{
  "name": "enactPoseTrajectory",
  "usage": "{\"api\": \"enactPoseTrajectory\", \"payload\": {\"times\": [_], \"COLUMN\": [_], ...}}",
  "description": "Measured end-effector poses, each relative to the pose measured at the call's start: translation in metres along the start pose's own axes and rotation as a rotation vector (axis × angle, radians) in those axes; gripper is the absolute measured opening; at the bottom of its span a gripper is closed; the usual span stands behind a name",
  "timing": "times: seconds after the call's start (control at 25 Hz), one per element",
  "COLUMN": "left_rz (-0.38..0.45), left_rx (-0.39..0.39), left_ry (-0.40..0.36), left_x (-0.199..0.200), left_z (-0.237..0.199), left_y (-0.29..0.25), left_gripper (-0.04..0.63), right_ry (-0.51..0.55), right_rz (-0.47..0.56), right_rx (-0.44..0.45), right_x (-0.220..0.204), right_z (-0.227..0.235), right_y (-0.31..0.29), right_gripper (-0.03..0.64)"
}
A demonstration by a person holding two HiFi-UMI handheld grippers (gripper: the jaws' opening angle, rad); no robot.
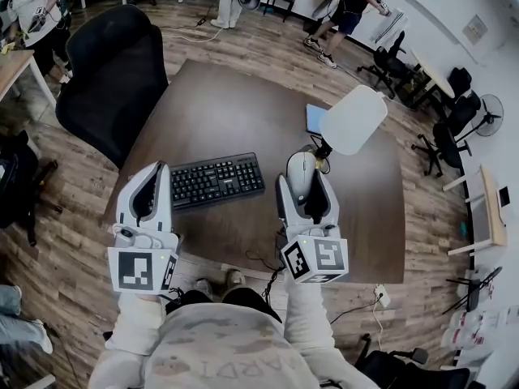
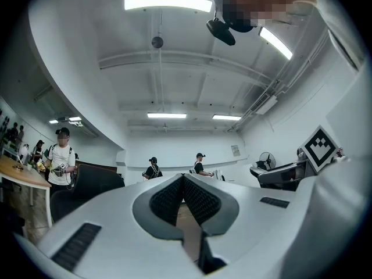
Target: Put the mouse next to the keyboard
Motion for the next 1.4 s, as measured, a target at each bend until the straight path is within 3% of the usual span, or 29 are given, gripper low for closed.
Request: {"api": "enactPoseTrajectory", "payload": {"times": [0.32,1.4], "left_rz": [-0.029,-0.137], "left_rx": [0.034,0.201], "left_ry": [0.009,0.014], "left_x": [-0.007,-0.05], "left_z": [0.001,0.032], "left_y": [-0.032,-0.087], "left_gripper": [0.006,0.006], "right_ry": [-0.037,-0.062], "right_rz": [-0.081,-0.439], "right_rx": [0.012,0.093], "right_x": [-0.019,-0.157], "right_z": [0.031,0.131], "right_y": [-0.042,-0.141], "right_gripper": [0.304,0.304]}}
Point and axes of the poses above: the fingertips, and each gripper's own axes: y backward along the fingers, z to its right, x out of its top, the point moved 3 cm from there along y, backward along the fingers, and after that the axes turned 8 degrees about -z, right-handed, at the moved point
